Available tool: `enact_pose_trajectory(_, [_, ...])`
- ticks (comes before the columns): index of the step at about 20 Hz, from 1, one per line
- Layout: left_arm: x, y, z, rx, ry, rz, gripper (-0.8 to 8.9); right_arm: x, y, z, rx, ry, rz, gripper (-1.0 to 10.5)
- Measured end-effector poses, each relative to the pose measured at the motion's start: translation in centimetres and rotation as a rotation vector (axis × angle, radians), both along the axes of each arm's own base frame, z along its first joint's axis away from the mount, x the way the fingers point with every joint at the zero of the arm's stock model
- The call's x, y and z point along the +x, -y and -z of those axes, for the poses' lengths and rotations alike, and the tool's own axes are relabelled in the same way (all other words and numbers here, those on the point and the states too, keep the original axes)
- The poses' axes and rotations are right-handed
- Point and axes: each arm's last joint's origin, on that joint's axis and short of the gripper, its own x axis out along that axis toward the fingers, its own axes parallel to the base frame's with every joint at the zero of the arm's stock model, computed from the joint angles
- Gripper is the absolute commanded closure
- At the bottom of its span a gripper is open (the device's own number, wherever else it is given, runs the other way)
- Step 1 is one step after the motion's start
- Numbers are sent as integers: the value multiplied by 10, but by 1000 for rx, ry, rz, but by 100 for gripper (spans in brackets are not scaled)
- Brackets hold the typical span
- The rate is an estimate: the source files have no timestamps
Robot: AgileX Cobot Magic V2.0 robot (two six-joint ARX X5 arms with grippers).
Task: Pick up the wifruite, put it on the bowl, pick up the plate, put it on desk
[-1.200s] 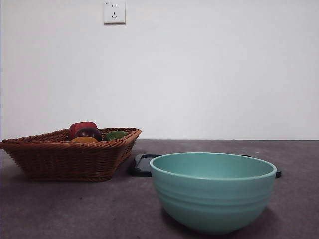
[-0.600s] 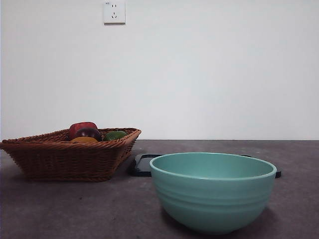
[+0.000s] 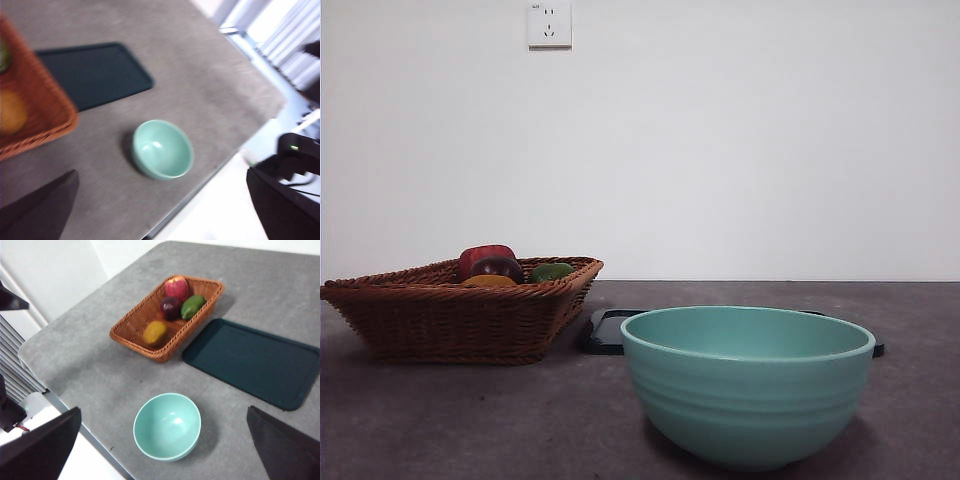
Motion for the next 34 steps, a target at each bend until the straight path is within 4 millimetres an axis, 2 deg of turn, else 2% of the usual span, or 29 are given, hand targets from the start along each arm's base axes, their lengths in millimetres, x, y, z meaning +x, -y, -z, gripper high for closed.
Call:
enact_pose_trajectory(3, [12, 3, 5, 33, -76, -32, 220, 0, 0, 0, 1, 3, 0, 291])
enact_pose_trajectory(9, [50, 12, 22, 127, -236, -97, 220, 0, 0, 0, 1, 3, 0, 291])
enact_pose_trajectory(18, [110, 26, 62, 359, -463, -224, 220, 0, 0, 0, 1, 3, 0, 291])
enact_pose_trajectory(23, [146, 42, 70, 479, -509, -242, 220, 0, 0, 0, 1, 3, 0, 291])
enact_pose_trajectory(31, [207, 79, 62, 605, -447, -225, 220, 0, 0, 0, 0, 0, 0, 291])
enact_pose_trajectory(34, [227, 86, 72, 631, -444, -230, 220, 0, 0, 0, 0, -1, 0, 291])
